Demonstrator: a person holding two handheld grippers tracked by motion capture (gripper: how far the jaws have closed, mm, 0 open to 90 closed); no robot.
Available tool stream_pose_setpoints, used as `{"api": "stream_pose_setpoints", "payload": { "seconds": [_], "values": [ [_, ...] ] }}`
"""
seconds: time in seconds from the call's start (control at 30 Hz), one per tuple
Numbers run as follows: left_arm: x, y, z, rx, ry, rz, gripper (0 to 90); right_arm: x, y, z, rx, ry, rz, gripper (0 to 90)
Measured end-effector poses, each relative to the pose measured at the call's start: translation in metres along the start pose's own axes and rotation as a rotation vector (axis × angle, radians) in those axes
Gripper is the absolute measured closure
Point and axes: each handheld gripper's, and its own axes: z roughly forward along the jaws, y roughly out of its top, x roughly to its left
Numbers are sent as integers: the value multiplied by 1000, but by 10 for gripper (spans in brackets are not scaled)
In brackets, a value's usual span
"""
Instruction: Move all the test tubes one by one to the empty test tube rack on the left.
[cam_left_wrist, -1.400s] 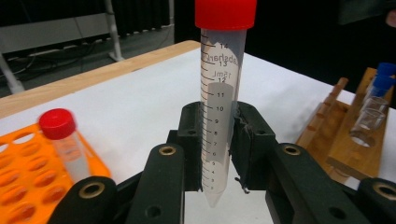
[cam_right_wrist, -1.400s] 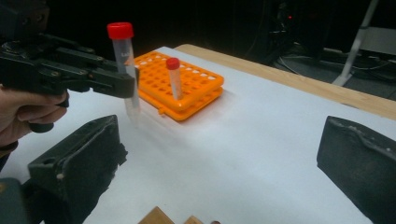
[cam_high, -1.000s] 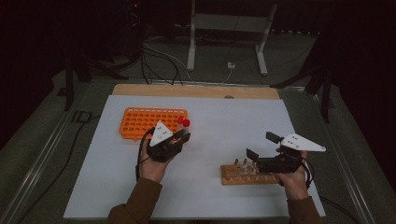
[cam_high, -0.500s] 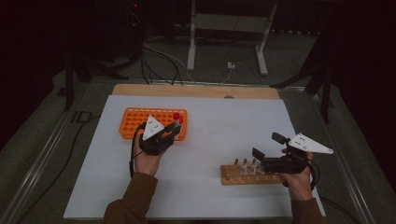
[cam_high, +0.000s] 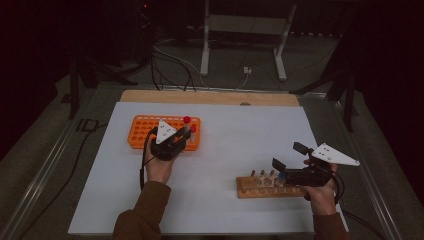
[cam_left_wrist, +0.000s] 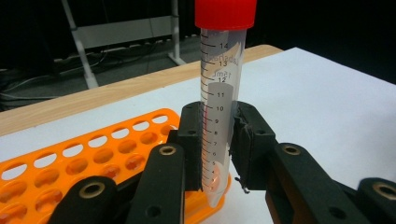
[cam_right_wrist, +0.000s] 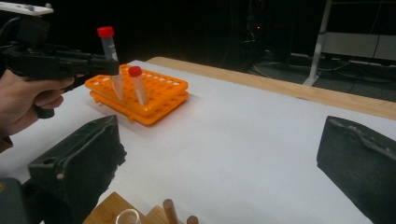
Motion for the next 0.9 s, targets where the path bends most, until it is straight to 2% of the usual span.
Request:
{"api": "stream_pose_setpoints", "payload": {
  "seconds": [0.43,0.6,0.7,0.9],
  "values": [
    [9,-6,16,14,62,-39,752,0,-1,1,-3,3,-1,0],
    [11,-9,21,18,69,-57,752,0,-1,0,-5,1,3,0],
    [10,-9,21,20,69,-44,752,-1,-2,-1,-2,1,2,0],
    [11,-10,22,17,76,-51,751,0,-2,-1,-2,3,-1,0]
  ]
}}
